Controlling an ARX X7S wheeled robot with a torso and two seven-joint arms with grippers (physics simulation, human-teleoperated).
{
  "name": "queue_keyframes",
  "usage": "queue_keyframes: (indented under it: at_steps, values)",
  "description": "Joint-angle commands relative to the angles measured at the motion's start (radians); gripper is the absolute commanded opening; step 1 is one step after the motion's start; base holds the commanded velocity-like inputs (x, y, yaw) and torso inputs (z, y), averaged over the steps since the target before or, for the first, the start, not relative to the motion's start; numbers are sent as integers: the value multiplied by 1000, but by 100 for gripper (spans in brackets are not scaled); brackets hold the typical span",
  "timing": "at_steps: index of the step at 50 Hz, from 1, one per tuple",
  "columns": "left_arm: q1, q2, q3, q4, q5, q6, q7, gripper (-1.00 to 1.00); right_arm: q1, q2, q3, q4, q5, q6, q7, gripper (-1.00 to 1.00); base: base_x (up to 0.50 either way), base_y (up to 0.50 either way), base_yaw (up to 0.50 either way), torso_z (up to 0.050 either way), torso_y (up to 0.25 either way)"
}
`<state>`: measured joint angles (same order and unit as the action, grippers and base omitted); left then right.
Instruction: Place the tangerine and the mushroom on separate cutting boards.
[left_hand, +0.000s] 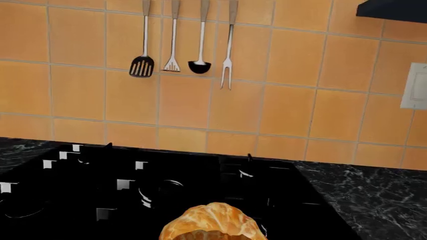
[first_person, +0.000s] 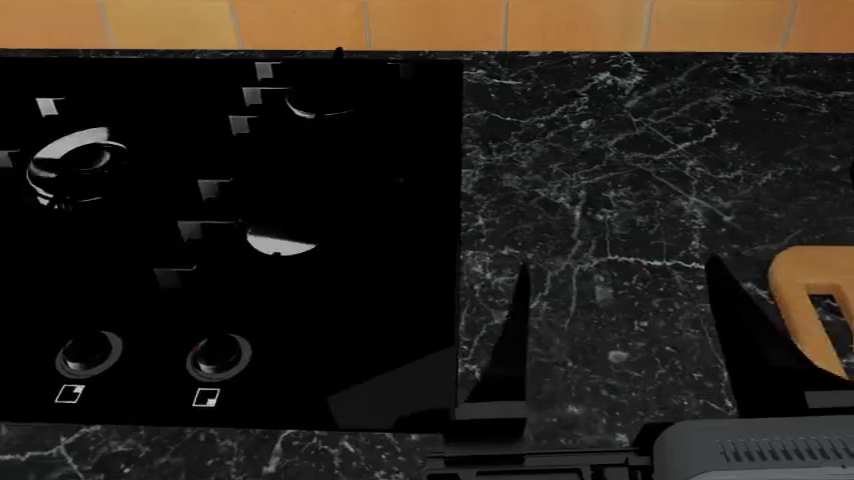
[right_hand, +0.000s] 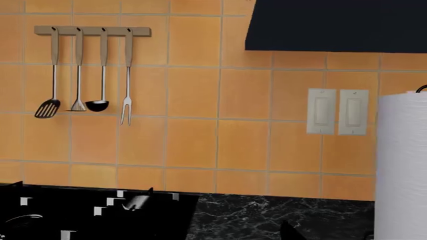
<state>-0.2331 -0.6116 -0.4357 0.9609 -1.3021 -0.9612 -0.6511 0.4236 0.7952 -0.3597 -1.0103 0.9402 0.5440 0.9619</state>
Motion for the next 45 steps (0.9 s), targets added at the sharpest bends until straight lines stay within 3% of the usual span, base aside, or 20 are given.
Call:
queue_keyframes:
  at_steps: [1, 11, 45]
  values:
    - [11, 9, -11, -5, -2, 16, 5, -100, 16, 0, -13, 3, -10, 8, 1, 100, 0, 500, 0, 0, 0]
    - [-5, -14, -12, 5, -66, 12, -50, -100, 34, 7, -22, 4, 1, 11, 7, 100, 0, 500, 0, 0, 1]
    - [15, -13, 5, -4, -14, 36, -12, -100, 36, 50, -18, 13, 12, -18, 33, 100, 0, 500, 0, 0, 0]
